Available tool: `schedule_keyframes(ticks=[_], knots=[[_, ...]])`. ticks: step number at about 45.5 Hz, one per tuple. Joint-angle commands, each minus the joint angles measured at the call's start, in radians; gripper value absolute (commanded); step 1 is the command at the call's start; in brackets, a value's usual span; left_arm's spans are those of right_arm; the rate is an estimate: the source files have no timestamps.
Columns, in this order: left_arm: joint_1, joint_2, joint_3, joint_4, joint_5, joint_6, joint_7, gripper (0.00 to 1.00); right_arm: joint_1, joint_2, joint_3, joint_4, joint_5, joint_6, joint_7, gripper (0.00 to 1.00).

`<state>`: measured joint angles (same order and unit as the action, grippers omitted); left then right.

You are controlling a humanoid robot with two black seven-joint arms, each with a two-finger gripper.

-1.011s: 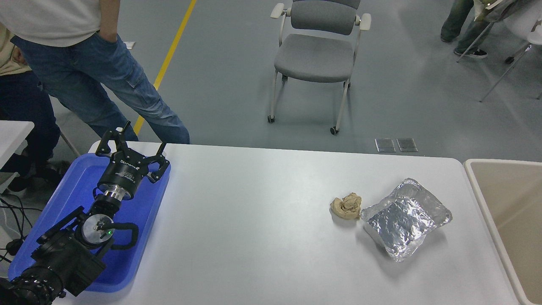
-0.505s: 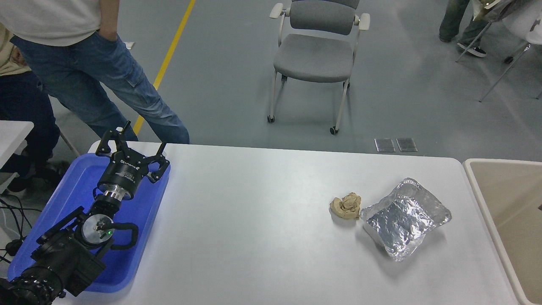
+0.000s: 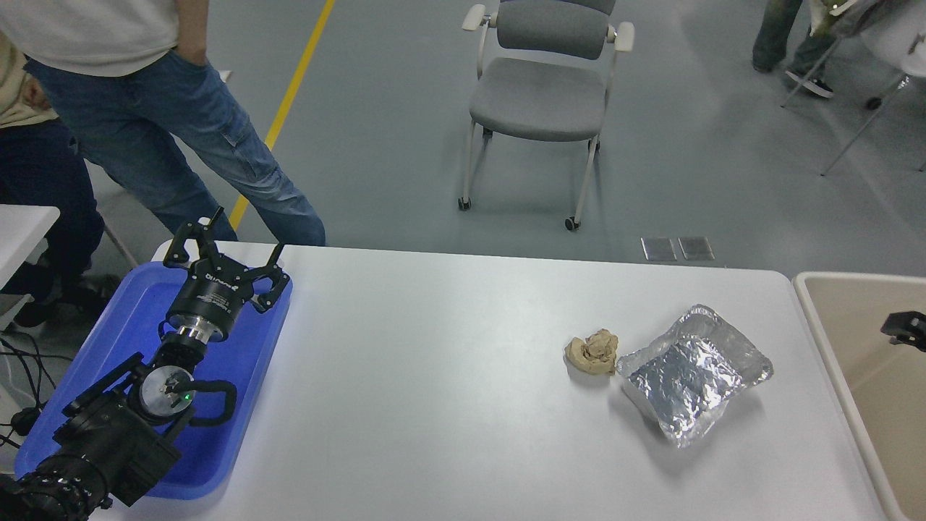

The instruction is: Pick up paper cup place in dustbin

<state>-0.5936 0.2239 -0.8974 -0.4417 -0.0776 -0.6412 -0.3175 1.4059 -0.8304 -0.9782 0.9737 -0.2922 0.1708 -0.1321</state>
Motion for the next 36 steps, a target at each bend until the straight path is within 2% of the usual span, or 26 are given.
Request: schedule_keyframes(ticks=[1,7,18,36], knots=[[0.000,0.000,0.000,0.000,-0.001,0.000,0.000,1.00,0.313,0.034,-0.235,0.197,0.001,0.116,0.000,1.00],[0.000,0.000,0.000,0.000,0.001,0.000,0.000,1.00,0.464,0.125,-0.344,0.244,0.016,0.251,0.000,1.00],[0.000,0.000,0.002,0.000,0.001,0.000,0.000,1.00,0.651,0.168,-0.347,0.260,0.016,0.615,0.000,1.00],[0.000,0.000,0.002,0.000,0.001,0.000,0.000,1.00,0.854,0.320,-0.340,0.350,0.016,0.615,0.000,1.00]])
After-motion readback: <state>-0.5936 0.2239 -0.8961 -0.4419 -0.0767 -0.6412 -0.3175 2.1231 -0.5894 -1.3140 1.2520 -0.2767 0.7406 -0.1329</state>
